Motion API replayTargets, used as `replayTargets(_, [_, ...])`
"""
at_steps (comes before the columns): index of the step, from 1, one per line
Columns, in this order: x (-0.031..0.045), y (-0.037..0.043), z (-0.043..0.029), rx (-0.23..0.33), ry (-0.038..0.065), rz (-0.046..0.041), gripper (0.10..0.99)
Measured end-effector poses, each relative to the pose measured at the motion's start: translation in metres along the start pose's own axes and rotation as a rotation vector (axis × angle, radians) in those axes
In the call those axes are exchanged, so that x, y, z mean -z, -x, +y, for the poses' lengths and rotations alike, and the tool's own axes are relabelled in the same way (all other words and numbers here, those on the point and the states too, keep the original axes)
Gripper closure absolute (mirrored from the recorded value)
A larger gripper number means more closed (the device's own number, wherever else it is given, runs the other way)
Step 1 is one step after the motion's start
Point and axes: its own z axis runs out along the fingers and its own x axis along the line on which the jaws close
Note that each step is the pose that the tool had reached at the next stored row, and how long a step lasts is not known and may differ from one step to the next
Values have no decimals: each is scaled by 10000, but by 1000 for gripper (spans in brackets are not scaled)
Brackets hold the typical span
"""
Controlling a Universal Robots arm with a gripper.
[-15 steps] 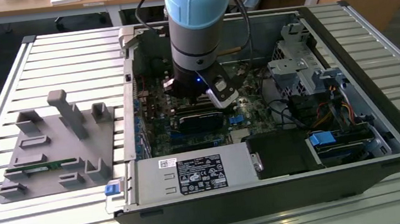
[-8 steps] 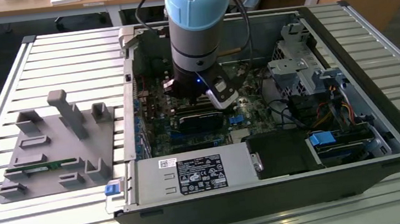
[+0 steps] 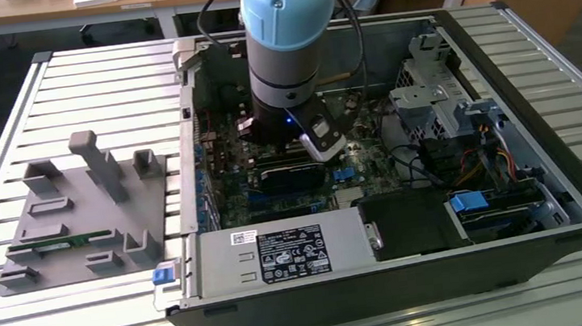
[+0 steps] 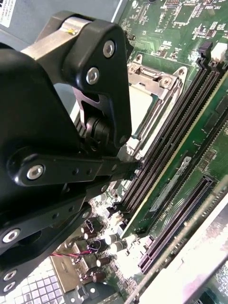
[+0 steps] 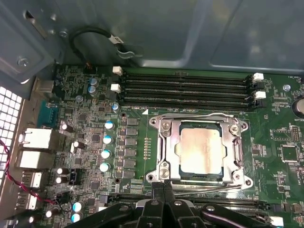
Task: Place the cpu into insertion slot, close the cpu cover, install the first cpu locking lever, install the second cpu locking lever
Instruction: 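Install the second cpu locking lever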
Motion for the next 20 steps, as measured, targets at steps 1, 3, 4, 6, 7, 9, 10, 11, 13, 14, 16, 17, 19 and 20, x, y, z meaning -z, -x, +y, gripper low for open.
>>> replayTargets(1, [2, -1, -10, -1, 26, -1, 980])
replayTargets(3, [7, -4, -33, 0, 76, -4, 980])
replayTargets(4, [10, -5, -43, 0, 99, -5, 980])
replayTargets(6, [14, -8, -57, -3, 111, -7, 980])
replayTargets(7, [16, -9, -63, -19, 112, -12, 980])
replayTargets(9, [17, -9, -68, -120, 114, -42, 980])
replayTargets(10, [16, -9, -70, -203, 115, -69, 980])
replayTargets(11, [14, -8, -72, -272, 120, -91, 980])
replayTargets(13, [2, -41, -77, -309, 214, -105, 980])
replayTargets(14, [-6, -56, -79, -308, 246, -108, 980])
replayTargets(16, [-25, -64, -84, -307, 284, -110, 980])
replayTargets(17, [-33, -64, -87, -307, 292, -110, 980])
replayTargets(19, [-48, -66, -92, -309, 321, -109, 980])
replayTargets(20, [-55, -66, -94, -309, 340, -109, 980])
